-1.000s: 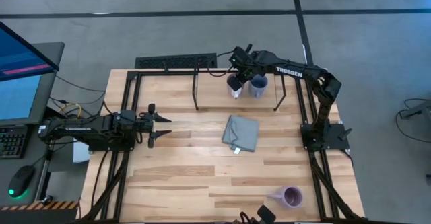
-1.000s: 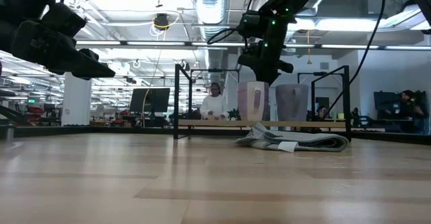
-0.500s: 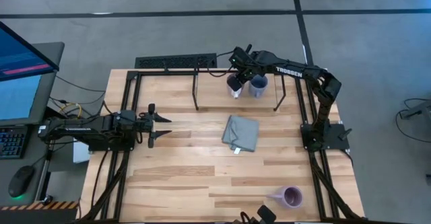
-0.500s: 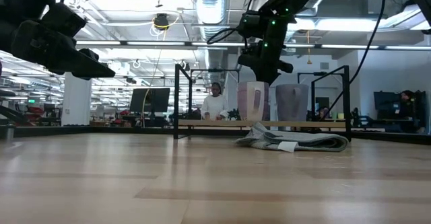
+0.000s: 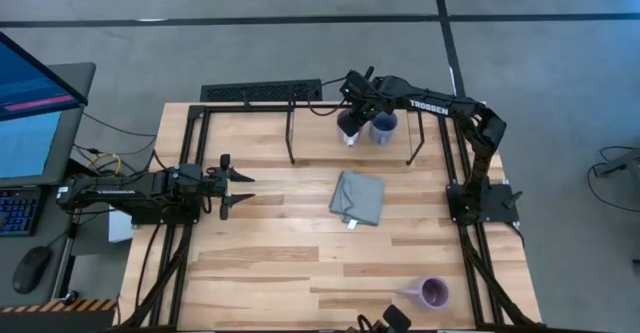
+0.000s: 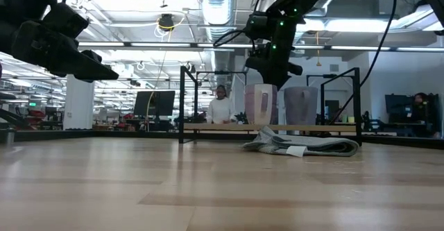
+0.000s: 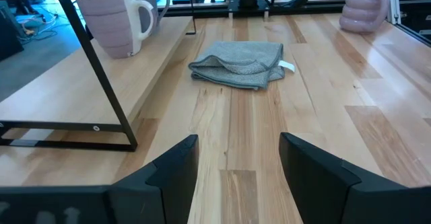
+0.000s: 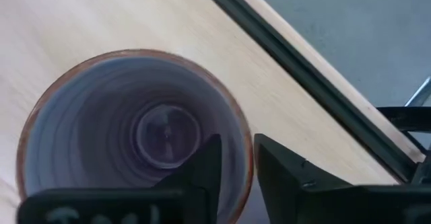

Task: Stack small to large cups/mugs on shelf
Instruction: Put the top purple mug on the shelf, then put the purple mug on the shelf

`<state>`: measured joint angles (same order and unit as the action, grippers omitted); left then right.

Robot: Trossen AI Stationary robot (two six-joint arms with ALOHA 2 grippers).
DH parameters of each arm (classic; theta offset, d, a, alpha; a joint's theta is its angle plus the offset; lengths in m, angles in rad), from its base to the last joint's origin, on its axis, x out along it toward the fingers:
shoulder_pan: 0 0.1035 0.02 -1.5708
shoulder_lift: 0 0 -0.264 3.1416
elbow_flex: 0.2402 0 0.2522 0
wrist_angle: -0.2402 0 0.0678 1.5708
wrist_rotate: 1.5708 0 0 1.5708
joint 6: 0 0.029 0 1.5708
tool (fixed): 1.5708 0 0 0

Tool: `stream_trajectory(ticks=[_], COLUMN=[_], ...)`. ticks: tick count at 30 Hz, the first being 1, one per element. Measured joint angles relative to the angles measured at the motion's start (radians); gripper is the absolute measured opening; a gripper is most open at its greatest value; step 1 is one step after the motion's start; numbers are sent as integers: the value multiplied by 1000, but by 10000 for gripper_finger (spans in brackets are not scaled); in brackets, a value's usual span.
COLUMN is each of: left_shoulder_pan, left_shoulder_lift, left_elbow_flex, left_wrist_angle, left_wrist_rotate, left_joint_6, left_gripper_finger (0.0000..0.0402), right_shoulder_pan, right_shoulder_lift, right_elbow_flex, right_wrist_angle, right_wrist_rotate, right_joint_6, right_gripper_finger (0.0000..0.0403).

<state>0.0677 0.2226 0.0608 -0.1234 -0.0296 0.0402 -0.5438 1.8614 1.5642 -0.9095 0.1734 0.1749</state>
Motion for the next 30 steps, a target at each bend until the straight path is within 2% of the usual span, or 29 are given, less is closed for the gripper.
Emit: stream_trajectory(ticks=[11, 30], left_shoulder_pan=[0, 0], left_shoulder_lift=[0, 0], left_elbow_flex=[0, 0], left_wrist_angle=[0, 0], left_wrist_rotate=[0, 0], left_joint_6=[0, 0], left_gripper_finger=[199, 199], right_shoulder_pan=[0, 0], right_shoulder_lift=[0, 0], right_elbow_flex=[0, 1], right_wrist_angle=[9, 6], right_wrist_rotate=[15, 15], right_joint_6=[-18, -27], right_gripper_finger=[151, 159])
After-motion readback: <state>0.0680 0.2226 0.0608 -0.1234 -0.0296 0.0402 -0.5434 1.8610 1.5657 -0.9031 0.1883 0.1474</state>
